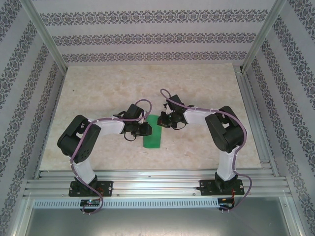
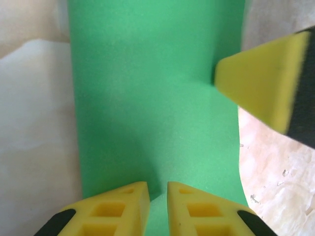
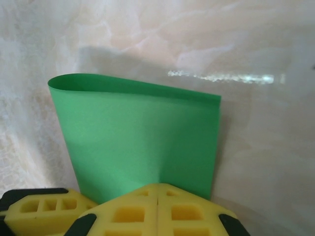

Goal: Fold a paper plane with a square sheet of paper (fold left side to right side)
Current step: Hold the square sheet of paper at the center of the table.

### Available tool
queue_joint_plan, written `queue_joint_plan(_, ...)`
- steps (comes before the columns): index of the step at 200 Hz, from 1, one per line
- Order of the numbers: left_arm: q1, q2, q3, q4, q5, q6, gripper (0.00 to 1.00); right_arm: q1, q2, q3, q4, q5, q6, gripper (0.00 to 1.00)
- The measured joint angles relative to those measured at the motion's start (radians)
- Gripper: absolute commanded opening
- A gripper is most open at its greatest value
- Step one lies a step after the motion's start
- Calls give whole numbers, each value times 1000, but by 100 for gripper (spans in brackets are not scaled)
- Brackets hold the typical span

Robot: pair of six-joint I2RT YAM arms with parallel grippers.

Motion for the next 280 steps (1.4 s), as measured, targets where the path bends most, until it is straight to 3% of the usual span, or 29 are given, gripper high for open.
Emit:
queue_joint_plan(53, 0, -6, -11, 18, 0, 0, 20, -19, -117, -14, 1, -8, 9, 2)
queue_joint_plan(111, 0, -6, -11, 18, -1, 4, 20, 47, 3, -3, 54, -34, 70, 1)
queue_joint_plan(176, 0, -17, -18, 15, -13, 12, 20, 53, 48, 0, 67, -45, 79, 1)
queue_joint_plan(243, 0, -46, -20, -3, -29, 18, 42, 59, 71, 46, 14, -39, 33, 1)
queue_joint_plan(262, 8, -60, -21, -28, -29, 18, 42, 61, 71, 48, 8, -35, 18, 0)
queue_joint_plan(280, 28, -70, -21, -50, -26, 14, 35, 61, 71, 48, 7, -34, 14, 0)
